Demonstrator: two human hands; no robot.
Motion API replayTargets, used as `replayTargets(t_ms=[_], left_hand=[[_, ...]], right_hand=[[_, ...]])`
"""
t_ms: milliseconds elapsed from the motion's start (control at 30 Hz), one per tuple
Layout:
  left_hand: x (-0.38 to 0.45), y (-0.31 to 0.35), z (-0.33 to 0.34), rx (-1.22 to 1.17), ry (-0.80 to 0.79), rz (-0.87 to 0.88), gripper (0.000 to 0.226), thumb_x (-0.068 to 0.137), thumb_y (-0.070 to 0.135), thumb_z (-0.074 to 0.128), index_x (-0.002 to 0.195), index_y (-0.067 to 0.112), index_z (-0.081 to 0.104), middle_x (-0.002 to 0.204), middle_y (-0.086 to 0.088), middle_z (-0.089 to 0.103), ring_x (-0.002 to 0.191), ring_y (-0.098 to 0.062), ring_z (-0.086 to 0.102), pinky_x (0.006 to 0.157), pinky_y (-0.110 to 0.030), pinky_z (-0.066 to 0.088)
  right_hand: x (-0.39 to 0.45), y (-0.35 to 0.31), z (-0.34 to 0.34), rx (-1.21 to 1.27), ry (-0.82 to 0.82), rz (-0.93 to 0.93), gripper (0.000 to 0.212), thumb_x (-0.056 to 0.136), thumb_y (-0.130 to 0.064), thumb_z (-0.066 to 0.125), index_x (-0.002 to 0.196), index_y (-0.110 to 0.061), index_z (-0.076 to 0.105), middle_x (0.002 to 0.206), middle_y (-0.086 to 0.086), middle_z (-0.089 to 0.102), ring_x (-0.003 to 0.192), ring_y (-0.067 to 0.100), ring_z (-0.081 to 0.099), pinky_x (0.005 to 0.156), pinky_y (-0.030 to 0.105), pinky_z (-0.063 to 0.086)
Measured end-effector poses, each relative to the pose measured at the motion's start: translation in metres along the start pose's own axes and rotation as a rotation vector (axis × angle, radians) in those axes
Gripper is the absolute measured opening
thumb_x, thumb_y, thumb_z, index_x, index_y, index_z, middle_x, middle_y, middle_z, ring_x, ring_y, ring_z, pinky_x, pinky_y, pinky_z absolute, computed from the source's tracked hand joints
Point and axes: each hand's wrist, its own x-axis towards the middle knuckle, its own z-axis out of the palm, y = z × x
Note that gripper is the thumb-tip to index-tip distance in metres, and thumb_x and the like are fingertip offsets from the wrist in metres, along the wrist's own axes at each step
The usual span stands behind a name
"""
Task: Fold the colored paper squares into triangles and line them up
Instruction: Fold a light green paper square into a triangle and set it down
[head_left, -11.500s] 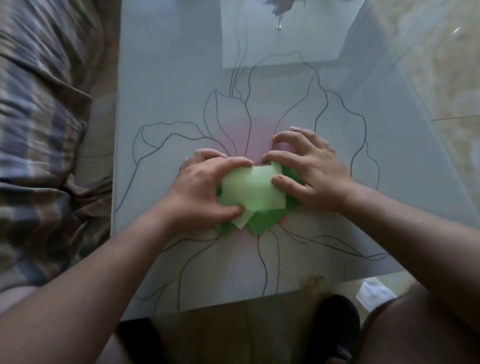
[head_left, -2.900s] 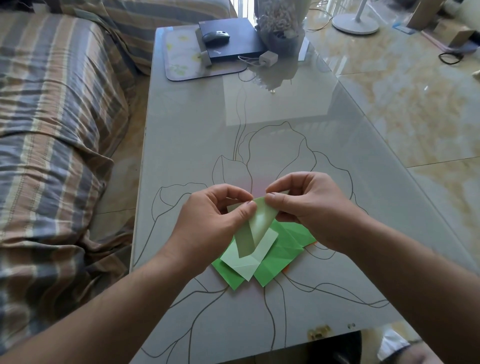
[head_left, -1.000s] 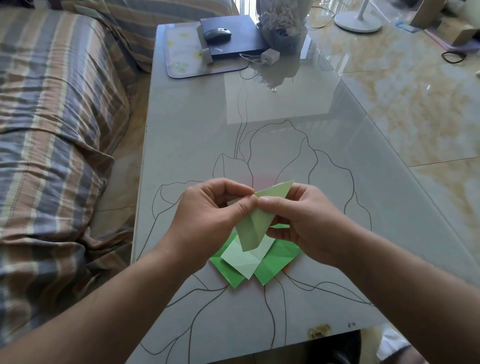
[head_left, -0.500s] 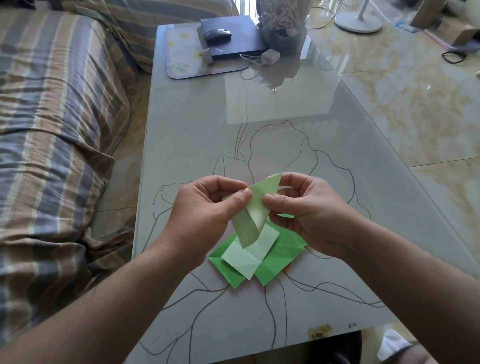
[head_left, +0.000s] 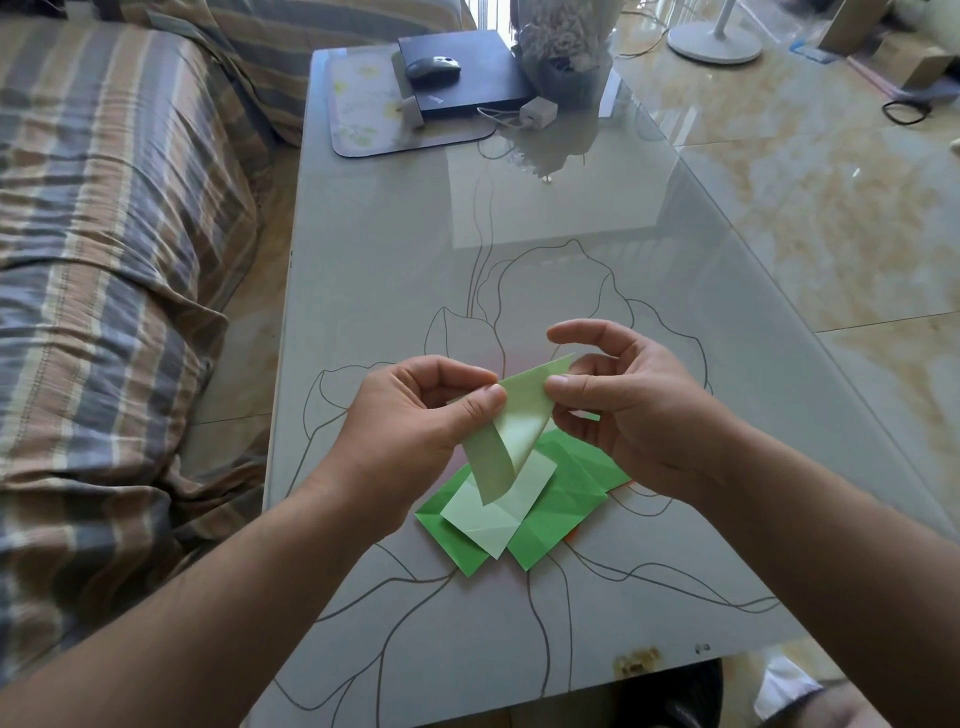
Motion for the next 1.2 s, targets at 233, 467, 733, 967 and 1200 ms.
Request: replayTargets(t_ms=[233,467,733,967,1200], left_hand=[[0.0,0.0,0.001,0.01,-0.012,-0.015,0.026,0.074,0.018,0.081,0.096,0.005,0.076,0.094,-0.019,0.078,0.087,-0.026,0.074,0.088,-0.039,0.061],[0.001,0.0,-0.001,0.016,-0.015,-0.013,0.019,0.078,0.013,0.081,0.095,0.006,0.077,0.093,-0.018,0.078,0.085,-0.024,0.074,0.085,-0.036,0.06],[0.0,0.001,0.0,0.029,-0.006,-0.018,0.016,0.08,0.011,0.08,0.095,0.006,0.077,0.092,-0.017,0.078,0.084,-0.023,0.074,0.085,-0.036,0.06],[0.0,0.002,-0.001,0.053,0.006,-0.008,0.011,0.085,0.007,0.078,0.096,0.007,0.077,0.095,-0.015,0.079,0.088,-0.024,0.075,0.088,-0.037,0.061],[0.0,0.003,0.0,0.005,0.049,0.047,0.029,0.071,0.022,0.081,0.096,0.007,0.076,0.095,-0.015,0.078,0.094,-0.031,0.076,0.093,-0.045,0.061]], right_hand=[[0.001,-0.003,-0.003,0.022,-0.002,0.008,0.057,0.07,0.007,0.076,0.123,-0.012,0.066,0.069,0.003,0.056,0.063,0.018,0.061,0.069,0.032,0.056],[0.003,-0.007,-0.006,0.046,0.021,0.019,0.052,0.074,0.002,0.075,0.122,-0.014,0.065,0.076,0.007,0.066,0.067,0.021,0.065,0.072,0.034,0.057],[0.005,-0.005,-0.007,0.078,0.081,-0.015,0.045,0.081,0.004,0.073,0.121,-0.015,0.065,0.076,0.007,0.063,0.067,0.019,0.063,0.07,0.033,0.056],[0.003,0.003,0.001,0.139,0.065,0.004,0.055,0.077,-0.005,0.077,0.128,-0.021,0.061,0.091,0.01,0.066,0.083,0.026,0.062,0.078,0.036,0.057],[-0.002,0.017,0.011,-0.024,-0.043,0.118,0.056,0.075,-0.009,0.081,0.127,-0.014,0.06,0.102,0.016,0.072,0.083,0.025,0.067,0.077,0.035,0.057]])
